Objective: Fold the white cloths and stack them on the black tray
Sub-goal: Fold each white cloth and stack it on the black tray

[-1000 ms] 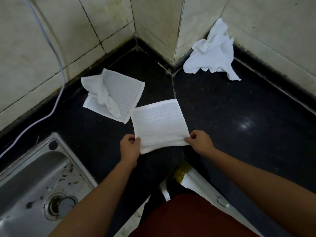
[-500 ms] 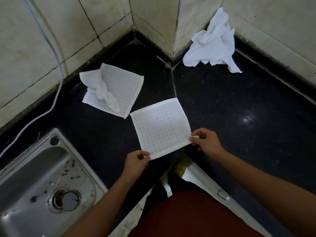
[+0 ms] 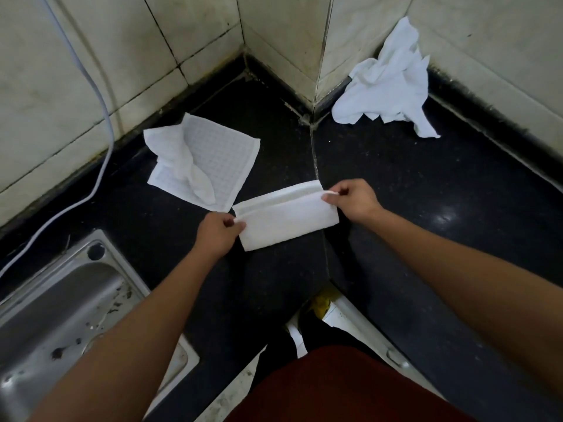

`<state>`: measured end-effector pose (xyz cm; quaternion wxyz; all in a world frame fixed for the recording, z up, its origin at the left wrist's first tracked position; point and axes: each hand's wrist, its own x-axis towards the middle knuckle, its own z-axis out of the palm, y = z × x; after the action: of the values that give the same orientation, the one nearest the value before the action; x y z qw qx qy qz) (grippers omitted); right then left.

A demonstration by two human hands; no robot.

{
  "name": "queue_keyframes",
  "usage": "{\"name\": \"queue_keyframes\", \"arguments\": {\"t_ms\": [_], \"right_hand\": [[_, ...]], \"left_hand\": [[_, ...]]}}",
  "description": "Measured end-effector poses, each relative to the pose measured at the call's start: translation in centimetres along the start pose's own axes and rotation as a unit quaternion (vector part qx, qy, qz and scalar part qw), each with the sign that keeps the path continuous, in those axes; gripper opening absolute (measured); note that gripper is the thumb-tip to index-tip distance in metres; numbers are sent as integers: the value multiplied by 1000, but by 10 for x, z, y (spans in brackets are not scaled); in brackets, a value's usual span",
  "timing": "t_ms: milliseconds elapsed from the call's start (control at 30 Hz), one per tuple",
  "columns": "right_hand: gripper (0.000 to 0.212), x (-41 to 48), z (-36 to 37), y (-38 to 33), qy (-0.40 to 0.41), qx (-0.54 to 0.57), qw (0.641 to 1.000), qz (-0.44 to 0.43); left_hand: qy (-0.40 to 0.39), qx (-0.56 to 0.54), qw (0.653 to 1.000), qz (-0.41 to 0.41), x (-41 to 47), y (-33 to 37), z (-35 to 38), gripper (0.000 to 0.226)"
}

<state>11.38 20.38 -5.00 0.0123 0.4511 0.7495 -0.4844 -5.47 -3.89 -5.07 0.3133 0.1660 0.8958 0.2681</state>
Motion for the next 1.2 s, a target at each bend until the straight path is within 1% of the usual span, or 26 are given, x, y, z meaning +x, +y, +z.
{"name": "queue_keyframes", "arguments": {"t_ms": [100,233,400,467,533,600,667,700,733,800,867,933,1033,1100,1200], "right_hand": [[13,28,5,-14,0,-53,999,4],[15,56,17,-24,0,-133,991,6],[22,74,31,-19,-8,-225,974,22],[29,77,35,-18,2,-264,964,15],[31,75,34,-18,14,-310,950,-11],[30,65,30,-16,38,-328,942,-61],[27,53,27,-14,60,-305,944,-109],[25,45,28,-12,51,-289,949,-120],[23,37,30,-10,27,-276,953,-121],[20,20,35,0,-31,-285,952,-109],[18,7,35,15,-57,-315,943,-89],[16,0,28,28,-47,-310,948,-57],[15,-1,19,35,-32,-313,949,-24],[16,2,18,31,-14,-309,951,-24],[31,12,24,17,27,-282,959,-19]], "left_hand": [[-12,-32,997,-63,29,2,-1,41],[-15,-23,994,-104,58,-4,2,38],[-16,37,994,-102,73,-3,10,34],[-17,80,992,-94,75,0,12,34],[-8,114,989,-90,72,3,15,30],[28,129,989,-70,61,7,16,29],[73,138,988,-2,46,12,16,27],[80,141,986,42,38,14,18,23],[70,146,984,79,29,16,22,18],[21,175,977,123,13,13,34,11],[-25,203,970,132,1,3,45,13],[-40,203,971,122,-4,-9,50,14],[-22,179,976,119,-6,-21,51,13],[-17,189,973,131,-7,-24,52,14],[15,230,957,178,-6,-25,51,12]]}}
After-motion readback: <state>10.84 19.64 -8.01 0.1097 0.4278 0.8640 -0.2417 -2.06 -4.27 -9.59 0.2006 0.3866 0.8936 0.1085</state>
